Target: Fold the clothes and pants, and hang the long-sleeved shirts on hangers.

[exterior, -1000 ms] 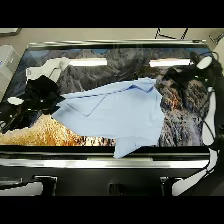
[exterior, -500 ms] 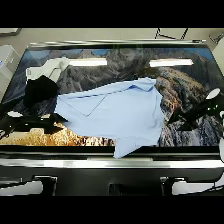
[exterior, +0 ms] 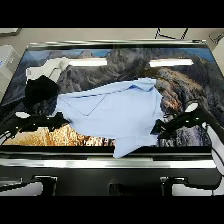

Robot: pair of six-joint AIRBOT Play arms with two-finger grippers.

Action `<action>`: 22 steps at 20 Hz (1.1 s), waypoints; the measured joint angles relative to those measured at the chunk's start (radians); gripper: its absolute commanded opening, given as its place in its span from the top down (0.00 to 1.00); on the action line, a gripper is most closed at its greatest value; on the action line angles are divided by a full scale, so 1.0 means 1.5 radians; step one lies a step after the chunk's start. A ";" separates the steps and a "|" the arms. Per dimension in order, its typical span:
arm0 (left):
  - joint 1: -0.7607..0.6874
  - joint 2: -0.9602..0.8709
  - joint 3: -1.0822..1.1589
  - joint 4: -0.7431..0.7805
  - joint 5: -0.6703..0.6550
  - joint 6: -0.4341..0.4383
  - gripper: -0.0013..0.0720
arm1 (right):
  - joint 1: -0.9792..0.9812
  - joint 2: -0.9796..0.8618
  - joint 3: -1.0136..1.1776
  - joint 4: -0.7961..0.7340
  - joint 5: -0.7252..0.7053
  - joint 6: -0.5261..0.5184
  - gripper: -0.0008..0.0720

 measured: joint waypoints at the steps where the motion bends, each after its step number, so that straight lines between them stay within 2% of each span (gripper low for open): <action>1: -0.001 0.015 0.001 -0.002 0.001 0.002 0.95 | 0.025 0.000 -0.002 0.003 -0.021 0.005 0.93; 5: -0.004 0.122 0.045 -0.014 0.003 0.024 0.95 | 0.084 0.031 0.084 0.003 -0.048 0.004 0.93; 9: -0.003 0.273 0.210 -0.068 0.007 0.077 0.95 | 0.073 0.133 0.333 -0.086 -0.079 0.001 0.93; 13: -0.003 0.413 0.415 -0.097 0.018 0.095 0.95 | 0.049 0.281 0.562 -0.173 -0.179 0.022 0.93; 18: -0.003 0.540 0.504 -0.103 0.065 0.080 0.95 | 0.042 0.434 0.641 -0.218 -0.254 0.042 0.93; 22: -0.003 0.572 0.520 -0.092 0.092 0.071 0.95 | 0.041 0.485 0.655 -0.237 -0.320 0.047 0.93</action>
